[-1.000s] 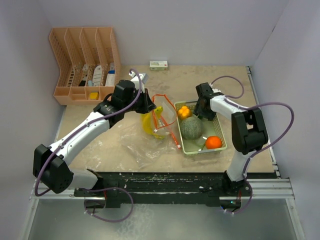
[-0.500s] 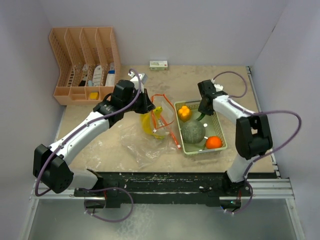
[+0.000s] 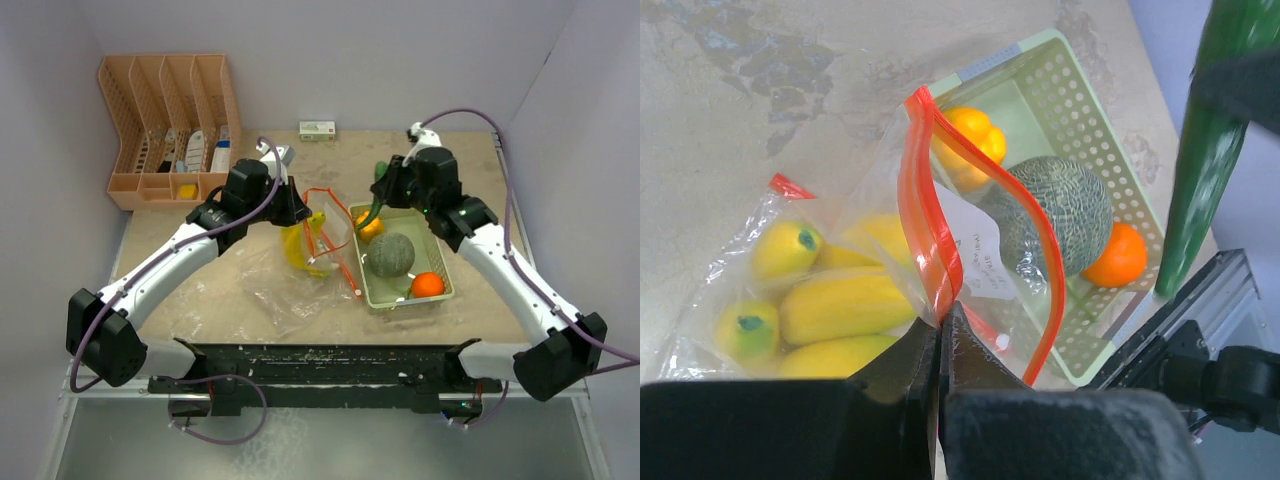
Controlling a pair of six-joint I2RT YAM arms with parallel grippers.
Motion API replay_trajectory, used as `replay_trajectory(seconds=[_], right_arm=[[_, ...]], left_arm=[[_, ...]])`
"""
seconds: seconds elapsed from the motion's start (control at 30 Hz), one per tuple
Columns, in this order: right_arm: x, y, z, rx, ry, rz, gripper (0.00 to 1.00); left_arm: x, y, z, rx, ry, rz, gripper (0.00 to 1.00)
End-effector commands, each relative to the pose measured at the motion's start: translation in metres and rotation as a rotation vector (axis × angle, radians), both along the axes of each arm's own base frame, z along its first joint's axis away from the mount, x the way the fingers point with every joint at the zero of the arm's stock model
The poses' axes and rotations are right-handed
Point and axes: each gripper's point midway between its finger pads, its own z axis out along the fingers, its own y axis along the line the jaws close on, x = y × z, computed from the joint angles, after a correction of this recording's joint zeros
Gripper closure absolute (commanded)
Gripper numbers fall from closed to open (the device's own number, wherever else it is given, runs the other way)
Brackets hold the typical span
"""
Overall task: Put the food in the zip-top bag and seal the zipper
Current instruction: Pick up the fake vegetable from the bin, then place the fake vegetable in the zipper food storage bag.
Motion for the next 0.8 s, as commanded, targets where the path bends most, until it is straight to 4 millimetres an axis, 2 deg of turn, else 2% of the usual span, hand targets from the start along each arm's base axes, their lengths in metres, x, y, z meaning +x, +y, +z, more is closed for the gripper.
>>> replay_trajectory(seconds=[0.0, 0.17, 0.43, 0.53, 0.67, 0.73, 0.77], right_arm=[[-0.018, 0.058, 0.042, 0.052, -0.135, 0.143, 0.89], [-0.016, 0.075, 0.044, 0.047, -0.174, 0.082, 0.91], [-0.01, 0.085, 0.012, -0.077, -0.208, -0.01, 0.91], [-0.018, 0.094, -0.001, -0.114, -0.209, -0.026, 0.91], [-0.039, 0.11, -0.015, -0.203, -0.212, -0.038, 0.9], [-0.051, 0.118, -0.018, -0.221, -0.199, -0.027, 0.88], [-0.055, 0.121, -0.021, -0.215, -0.186, -0.022, 0.83]], left_arm=[[0.004, -0.007, 0.034, -0.102, -0.065, -0.009, 1.0], [0.0, -0.011, 0.036, -0.137, -0.054, -0.02, 1.0], [-0.008, -0.009, 0.043, -0.15, -0.053, -0.03, 1.0], [-0.01, -0.008, 0.044, -0.147, -0.053, -0.031, 1.0], [-0.01, -0.008, 0.044, -0.143, -0.053, -0.035, 1.0], [-0.009, -0.009, 0.044, -0.141, -0.055, -0.038, 1.0], [-0.008, -0.009, 0.046, -0.143, -0.058, -0.039, 1.0]])
